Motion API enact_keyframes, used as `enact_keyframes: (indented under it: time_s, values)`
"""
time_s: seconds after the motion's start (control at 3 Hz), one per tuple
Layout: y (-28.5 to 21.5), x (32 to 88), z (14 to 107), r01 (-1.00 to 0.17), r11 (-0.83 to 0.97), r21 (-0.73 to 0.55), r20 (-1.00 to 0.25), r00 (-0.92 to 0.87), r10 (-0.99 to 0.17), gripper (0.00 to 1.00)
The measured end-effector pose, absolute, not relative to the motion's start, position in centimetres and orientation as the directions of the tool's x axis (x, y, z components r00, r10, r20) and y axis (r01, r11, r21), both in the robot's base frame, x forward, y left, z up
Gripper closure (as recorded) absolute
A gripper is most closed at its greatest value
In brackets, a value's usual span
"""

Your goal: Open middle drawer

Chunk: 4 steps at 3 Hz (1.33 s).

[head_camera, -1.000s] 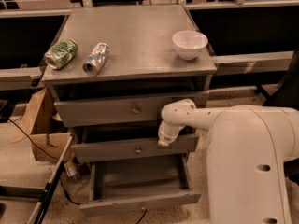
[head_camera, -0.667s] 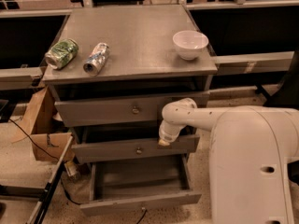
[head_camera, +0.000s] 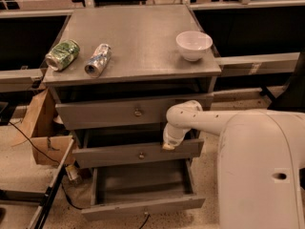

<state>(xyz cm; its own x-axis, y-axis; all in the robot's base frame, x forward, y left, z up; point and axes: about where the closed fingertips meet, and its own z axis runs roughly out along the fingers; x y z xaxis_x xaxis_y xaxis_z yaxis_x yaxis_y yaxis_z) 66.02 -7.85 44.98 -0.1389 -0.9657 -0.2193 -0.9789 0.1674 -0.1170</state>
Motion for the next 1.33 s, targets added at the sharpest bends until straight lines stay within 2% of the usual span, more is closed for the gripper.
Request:
enact_keyframes:
  time_s: [0.33, 0.67, 1.0, 1.33]
  values:
    - [-8.1, 65.9, 45.3, -0.981, 0.154, -0.117, -0.214, -0.127, -0.969, 0.29]
    - [-9.6, 61.6, 44.1, -0.996, 0.050, -0.075, -0.182, -0.035, -0.983, 0.06]
    - [-9.8, 59.7, 42.9, -0.999, 0.003, -0.047, -0.172, 0.005, -0.985, 0.00]
    - [-9.7, 58.8, 42.4, -0.999, -0.024, -0.033, -0.167, 0.030, -0.985, 0.00]
